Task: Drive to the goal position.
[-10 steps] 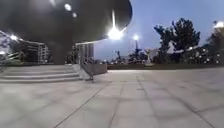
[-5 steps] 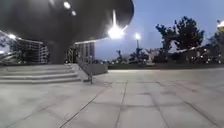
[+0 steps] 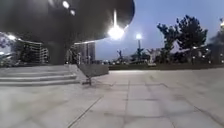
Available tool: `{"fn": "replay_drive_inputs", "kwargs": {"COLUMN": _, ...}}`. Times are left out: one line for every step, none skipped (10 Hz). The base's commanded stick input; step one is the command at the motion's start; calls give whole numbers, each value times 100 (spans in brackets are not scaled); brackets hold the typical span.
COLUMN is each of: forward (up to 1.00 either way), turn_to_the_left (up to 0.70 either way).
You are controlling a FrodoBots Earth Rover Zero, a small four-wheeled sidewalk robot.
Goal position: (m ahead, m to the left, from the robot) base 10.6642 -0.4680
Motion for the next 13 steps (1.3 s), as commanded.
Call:
{"fn": "replay_drive_inputs", "kwargs": {"forward": 70, "turn_to_the_left": 0}}
{"fn": "replay_drive_inputs", "kwargs": {"forward": 70, "turn_to_the_left": 0}}
{"fn": "replay_drive_inputs", "kwargs": {"forward": 70, "turn_to_the_left": 0}}
{"fn": "replay_drive_inputs", "kwargs": {"forward": 70, "turn_to_the_left": 0}}
{"fn": "replay_drive_inputs", "kwargs": {"forward": 70, "turn_to_the_left": 0}}
{"fn": "replay_drive_inputs", "kwargs": {"forward": 70, "turn_to_the_left": 0}}
{"fn": "replay_drive_inputs", "kwargs": {"forward": 70, "turn_to_the_left": 0}}
{"fn": "replay_drive_inputs", "kwargs": {"forward": 70, "turn_to_the_left": 0}}
{"fn": "replay_drive_inputs", "kwargs": {"forward": 70, "turn_to_the_left": 0}}
{"fn": "replay_drive_inputs", "kwargs": {"forward": 70, "turn_to_the_left": 0}}
{"fn": "replay_drive_inputs", "kwargs": {"forward": 70, "turn_to_the_left": 0}}
{"fn": "replay_drive_inputs", "kwargs": {"forward": 70, "turn_to_the_left": 0}}
{"fn": "replay_drive_inputs", "kwargs": {"forward": 70, "turn_to_the_left": 0}}
